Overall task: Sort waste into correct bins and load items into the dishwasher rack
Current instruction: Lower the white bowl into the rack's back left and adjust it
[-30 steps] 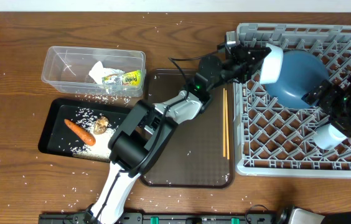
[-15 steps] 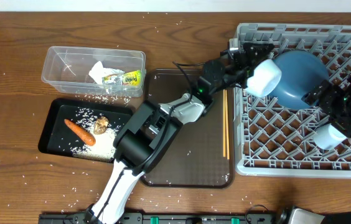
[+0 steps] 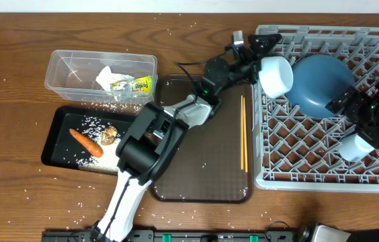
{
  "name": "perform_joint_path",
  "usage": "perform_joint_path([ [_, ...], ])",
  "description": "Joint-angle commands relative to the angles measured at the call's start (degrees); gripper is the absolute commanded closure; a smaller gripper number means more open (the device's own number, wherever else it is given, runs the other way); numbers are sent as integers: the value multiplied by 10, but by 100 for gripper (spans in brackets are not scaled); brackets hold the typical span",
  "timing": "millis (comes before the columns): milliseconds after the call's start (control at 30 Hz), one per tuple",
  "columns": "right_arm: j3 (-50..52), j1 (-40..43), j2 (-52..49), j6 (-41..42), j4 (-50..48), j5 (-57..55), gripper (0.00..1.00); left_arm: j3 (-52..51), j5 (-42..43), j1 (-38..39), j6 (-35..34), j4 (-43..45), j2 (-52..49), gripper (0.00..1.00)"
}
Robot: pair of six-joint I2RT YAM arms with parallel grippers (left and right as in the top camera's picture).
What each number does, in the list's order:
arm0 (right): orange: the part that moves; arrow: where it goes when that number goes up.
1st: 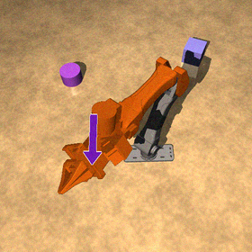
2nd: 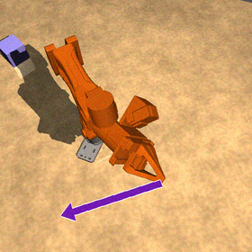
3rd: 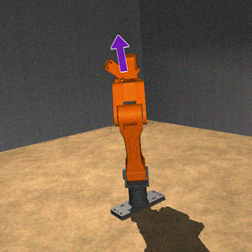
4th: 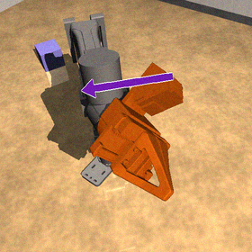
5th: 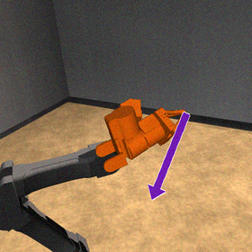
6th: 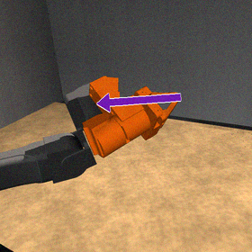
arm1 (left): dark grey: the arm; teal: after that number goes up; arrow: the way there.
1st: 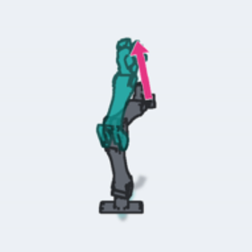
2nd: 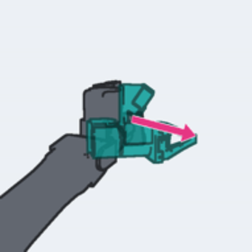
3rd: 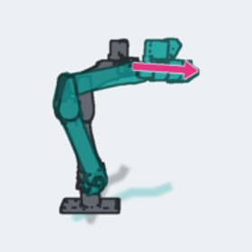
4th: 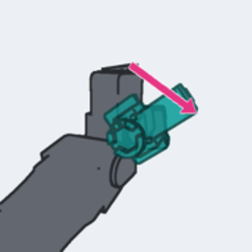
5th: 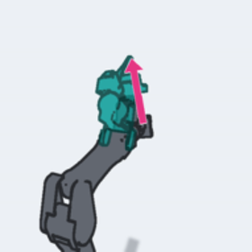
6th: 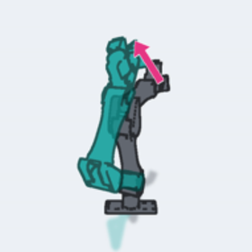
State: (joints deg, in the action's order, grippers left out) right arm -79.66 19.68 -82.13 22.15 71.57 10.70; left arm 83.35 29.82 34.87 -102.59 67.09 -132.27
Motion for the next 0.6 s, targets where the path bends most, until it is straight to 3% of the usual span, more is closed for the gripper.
perform_joint_path([
  [0,-1,4,1,1,2,-2,1,15,14,-13,19,-5,-5,2],
  [233,-1,4,1,0,4,-2,1,15,53,-12,70,-61,-5,2],
  [567,-1,4,1,0,3,-2,1,15,53,9,100,-66,-5,2],
])
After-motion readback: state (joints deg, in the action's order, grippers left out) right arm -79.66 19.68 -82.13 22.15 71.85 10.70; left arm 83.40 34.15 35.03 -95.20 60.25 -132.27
